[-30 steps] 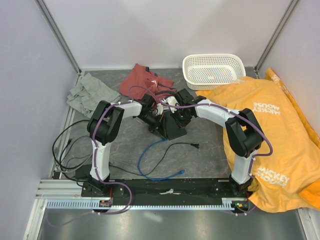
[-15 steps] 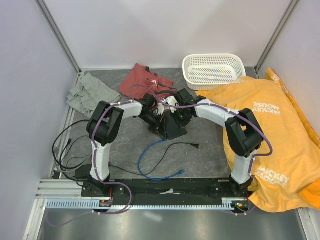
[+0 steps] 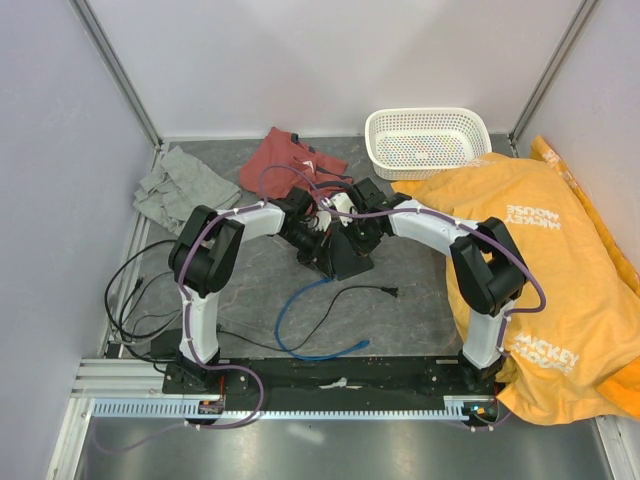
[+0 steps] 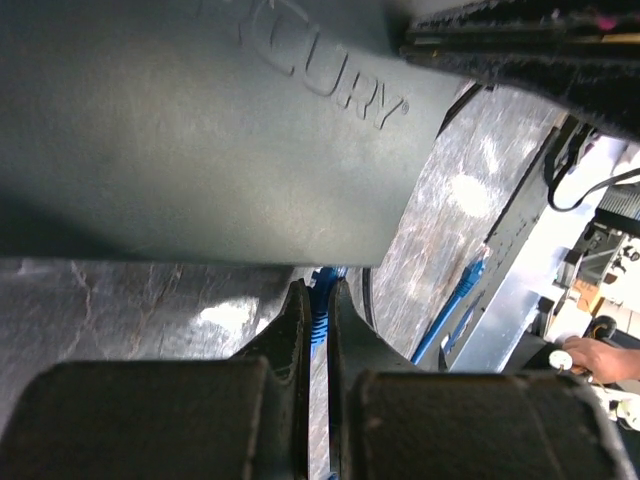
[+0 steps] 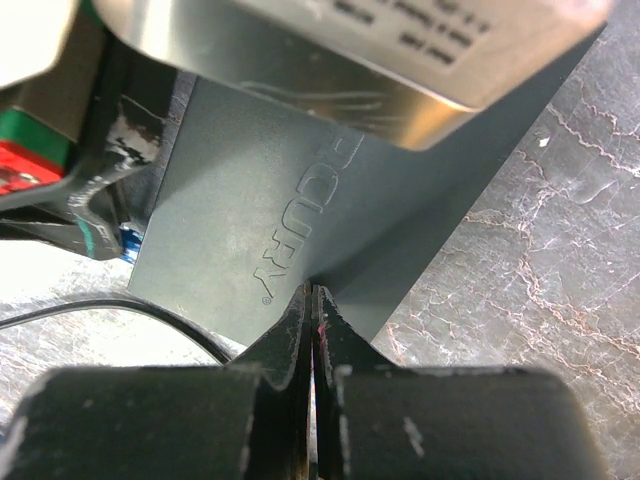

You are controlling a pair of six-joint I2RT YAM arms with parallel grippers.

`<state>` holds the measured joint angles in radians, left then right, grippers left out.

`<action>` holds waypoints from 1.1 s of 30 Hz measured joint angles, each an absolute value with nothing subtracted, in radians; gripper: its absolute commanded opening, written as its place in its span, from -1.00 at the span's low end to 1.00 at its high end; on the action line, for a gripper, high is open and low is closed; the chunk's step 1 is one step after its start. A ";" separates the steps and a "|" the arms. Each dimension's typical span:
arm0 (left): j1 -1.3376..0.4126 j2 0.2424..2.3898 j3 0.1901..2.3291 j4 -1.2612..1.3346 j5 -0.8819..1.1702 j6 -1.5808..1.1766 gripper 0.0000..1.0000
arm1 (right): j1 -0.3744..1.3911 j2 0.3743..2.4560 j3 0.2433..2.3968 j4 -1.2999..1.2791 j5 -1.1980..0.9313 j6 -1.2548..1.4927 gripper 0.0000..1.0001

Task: Pull the plug from the switch port

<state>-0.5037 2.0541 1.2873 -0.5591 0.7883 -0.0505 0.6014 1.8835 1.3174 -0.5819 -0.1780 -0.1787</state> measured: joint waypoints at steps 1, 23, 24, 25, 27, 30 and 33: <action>-0.503 2.054 1.291 -0.572 0.786 -0.043 -0.97 | 0.602 1.882 1.315 -0.579 -0.177 -0.179 -1.00; -0.251 1.844 1.253 -0.874 0.604 0.193 -0.97 | 0.607 1.867 1.291 -0.551 -0.162 -0.183 -1.00; -0.231 1.820 1.288 -0.900 0.591 0.212 -0.97 | 0.607 1.866 1.291 -0.550 -0.160 -0.184 -1.00; -0.209 1.795 1.328 -0.927 0.572 0.233 -0.97 | 0.607 1.866 1.291 -0.550 -0.159 -0.186 -1.00; -0.135 1.732 1.425 -0.971 0.531 0.288 -0.97 | 0.607 1.866 1.291 -0.550 -0.158 -0.188 -1.00; -0.027 1.644 1.510 -1.016 0.430 0.374 -0.97 | 0.607 1.866 1.291 -0.550 -0.158 -0.189 -1.00; 0.089 1.524 1.504 -1.040 0.274 0.484 -0.97 | 0.607 1.866 1.292 -0.550 -0.157 -0.189 -1.00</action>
<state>0.0887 1.5242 1.5036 -1.0401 0.2737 0.4839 0.6067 1.8664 1.2919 -0.5499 -0.1574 -0.1890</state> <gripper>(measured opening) 0.047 0.006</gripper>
